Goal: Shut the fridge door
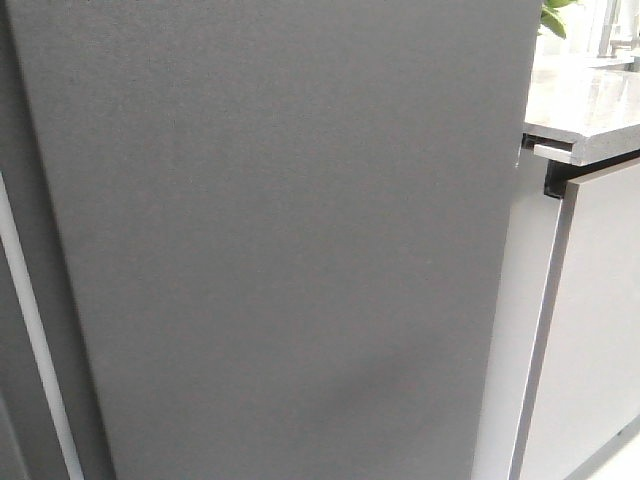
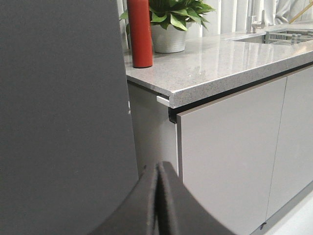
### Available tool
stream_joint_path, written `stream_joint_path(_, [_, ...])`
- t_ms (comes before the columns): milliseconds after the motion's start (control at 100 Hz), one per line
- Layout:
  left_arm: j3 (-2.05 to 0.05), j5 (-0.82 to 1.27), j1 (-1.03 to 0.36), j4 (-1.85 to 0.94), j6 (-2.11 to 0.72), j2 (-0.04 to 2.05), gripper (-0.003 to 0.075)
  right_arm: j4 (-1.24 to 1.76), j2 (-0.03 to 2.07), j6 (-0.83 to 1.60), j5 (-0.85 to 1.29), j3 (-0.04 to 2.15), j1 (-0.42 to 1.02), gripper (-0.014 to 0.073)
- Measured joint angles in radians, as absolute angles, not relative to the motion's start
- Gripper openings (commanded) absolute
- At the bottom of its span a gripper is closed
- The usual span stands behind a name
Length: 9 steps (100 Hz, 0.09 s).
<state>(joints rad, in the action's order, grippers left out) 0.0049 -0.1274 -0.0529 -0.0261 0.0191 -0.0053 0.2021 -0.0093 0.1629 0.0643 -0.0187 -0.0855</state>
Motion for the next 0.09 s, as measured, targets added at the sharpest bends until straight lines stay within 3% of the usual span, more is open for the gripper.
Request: stream_joint_path(90, [0.005,-0.127,-0.053,-0.026,0.019,-0.005,-0.0020,0.202,-0.009,0.163,0.064,-0.019,-0.085,-0.0045])
